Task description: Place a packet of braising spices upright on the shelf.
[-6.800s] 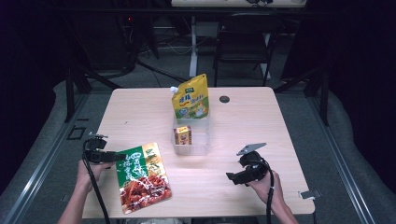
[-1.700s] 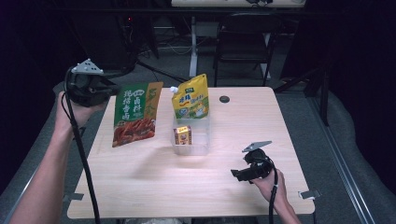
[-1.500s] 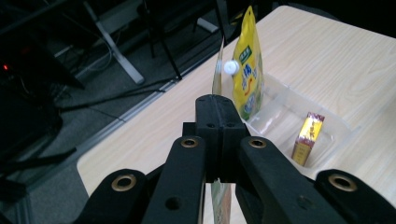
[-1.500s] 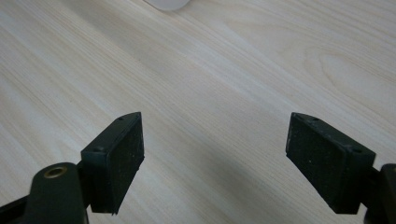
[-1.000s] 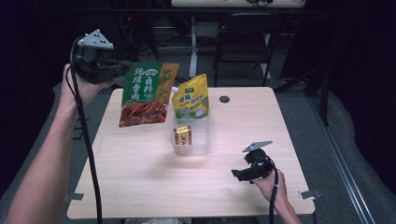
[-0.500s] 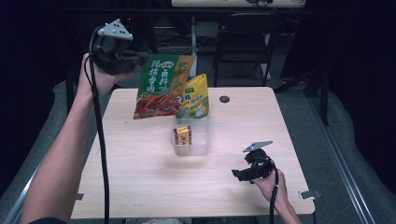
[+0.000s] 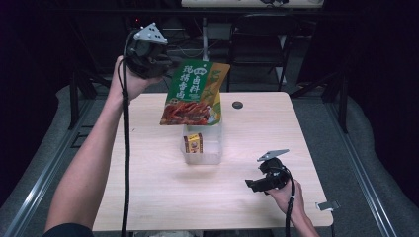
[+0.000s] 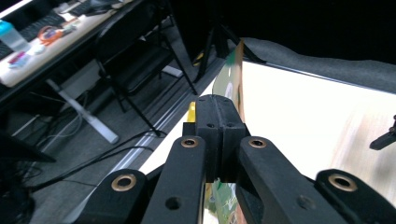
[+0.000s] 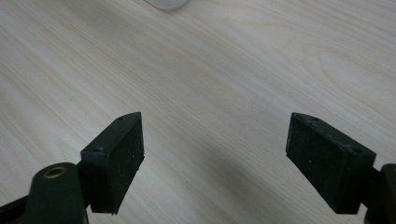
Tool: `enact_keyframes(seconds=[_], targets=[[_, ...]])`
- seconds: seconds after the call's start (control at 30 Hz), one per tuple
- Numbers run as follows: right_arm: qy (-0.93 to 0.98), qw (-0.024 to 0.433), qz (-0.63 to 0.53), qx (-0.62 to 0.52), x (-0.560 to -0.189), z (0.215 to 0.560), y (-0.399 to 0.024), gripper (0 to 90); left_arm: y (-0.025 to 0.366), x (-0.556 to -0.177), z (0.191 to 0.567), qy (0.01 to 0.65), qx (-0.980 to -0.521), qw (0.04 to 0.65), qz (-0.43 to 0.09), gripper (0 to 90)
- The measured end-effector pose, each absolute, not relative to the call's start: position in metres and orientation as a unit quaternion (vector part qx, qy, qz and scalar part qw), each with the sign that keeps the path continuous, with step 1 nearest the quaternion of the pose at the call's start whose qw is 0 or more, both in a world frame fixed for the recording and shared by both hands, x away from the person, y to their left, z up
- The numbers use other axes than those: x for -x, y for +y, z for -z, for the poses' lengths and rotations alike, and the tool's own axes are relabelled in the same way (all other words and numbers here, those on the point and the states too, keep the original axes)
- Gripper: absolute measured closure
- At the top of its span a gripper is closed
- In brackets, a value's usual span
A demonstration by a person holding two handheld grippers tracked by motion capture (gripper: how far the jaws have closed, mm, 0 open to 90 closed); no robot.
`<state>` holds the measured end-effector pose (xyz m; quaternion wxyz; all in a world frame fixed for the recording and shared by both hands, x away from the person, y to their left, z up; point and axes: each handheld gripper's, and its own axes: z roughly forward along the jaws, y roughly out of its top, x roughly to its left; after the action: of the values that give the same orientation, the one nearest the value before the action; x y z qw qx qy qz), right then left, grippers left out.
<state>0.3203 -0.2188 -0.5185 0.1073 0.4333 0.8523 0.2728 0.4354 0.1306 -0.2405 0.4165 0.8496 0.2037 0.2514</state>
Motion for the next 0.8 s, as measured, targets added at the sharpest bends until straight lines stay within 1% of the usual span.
enact_keyframes(seconds=[0.2,0.37,0.8], targets=[[0.849,0.099,-0.285,-0.434,-0.32,0.521,-0.217,18.6,0.114,-0.447,0.255,0.2,-0.856,0.414,-0.238,90.0],[0.85,0.102,-0.282,-0.433,-0.32,0.521,-0.217,18.6,0.104,-0.455,0.269,0.2,-0.859,0.415,-0.221,90.0],[0.85,0.103,-0.278,-0.435,-0.32,0.521,-0.218,18.5,0.091,-0.469,0.307,0.2,-0.865,0.418,-0.193,90.0]])
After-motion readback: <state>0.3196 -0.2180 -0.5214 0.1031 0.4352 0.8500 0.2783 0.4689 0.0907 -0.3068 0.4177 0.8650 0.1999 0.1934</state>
